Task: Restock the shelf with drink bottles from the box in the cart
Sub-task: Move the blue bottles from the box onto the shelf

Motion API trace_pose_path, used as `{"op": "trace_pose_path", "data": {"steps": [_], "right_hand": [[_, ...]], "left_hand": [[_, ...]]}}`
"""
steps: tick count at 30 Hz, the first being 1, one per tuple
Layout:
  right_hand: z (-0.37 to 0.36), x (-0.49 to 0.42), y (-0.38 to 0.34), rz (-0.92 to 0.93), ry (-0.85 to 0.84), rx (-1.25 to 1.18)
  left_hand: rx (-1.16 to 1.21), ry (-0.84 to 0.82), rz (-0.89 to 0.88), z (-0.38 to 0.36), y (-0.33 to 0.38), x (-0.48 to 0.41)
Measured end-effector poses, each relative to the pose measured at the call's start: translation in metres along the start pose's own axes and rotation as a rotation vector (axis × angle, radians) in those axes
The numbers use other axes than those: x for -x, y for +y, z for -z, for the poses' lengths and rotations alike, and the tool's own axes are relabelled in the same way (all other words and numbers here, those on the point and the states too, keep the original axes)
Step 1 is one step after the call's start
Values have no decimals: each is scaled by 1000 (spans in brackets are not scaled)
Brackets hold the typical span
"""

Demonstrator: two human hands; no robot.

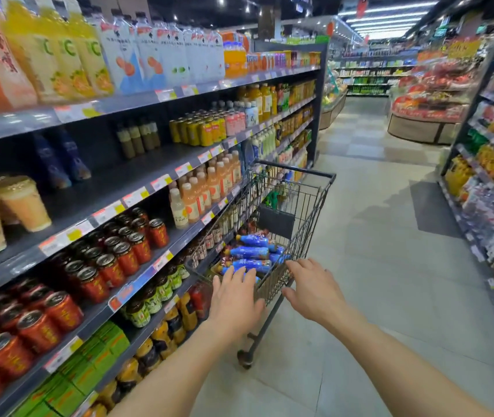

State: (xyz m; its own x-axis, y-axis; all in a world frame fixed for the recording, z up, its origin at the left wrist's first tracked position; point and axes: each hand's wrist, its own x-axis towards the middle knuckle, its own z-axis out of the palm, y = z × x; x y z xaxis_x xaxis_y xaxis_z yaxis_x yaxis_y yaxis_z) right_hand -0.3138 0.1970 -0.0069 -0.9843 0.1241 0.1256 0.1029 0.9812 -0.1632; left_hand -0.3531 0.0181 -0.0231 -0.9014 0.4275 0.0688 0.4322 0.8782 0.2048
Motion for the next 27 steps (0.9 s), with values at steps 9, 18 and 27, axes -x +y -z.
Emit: {"op": "trace_pose_path", "data": {"steps": [9,18,27], "right_hand": [[-23,-113,11,-13,-54,7],[-57,-262,64,106,-99,-10],[-81,-379,89,252,-183,-25]], "left_hand": [[19,-41,2,-15,-37,-108],[6,-111,132,-54,-41,-244],[60,-118,327,-71,-54,-325]]}}
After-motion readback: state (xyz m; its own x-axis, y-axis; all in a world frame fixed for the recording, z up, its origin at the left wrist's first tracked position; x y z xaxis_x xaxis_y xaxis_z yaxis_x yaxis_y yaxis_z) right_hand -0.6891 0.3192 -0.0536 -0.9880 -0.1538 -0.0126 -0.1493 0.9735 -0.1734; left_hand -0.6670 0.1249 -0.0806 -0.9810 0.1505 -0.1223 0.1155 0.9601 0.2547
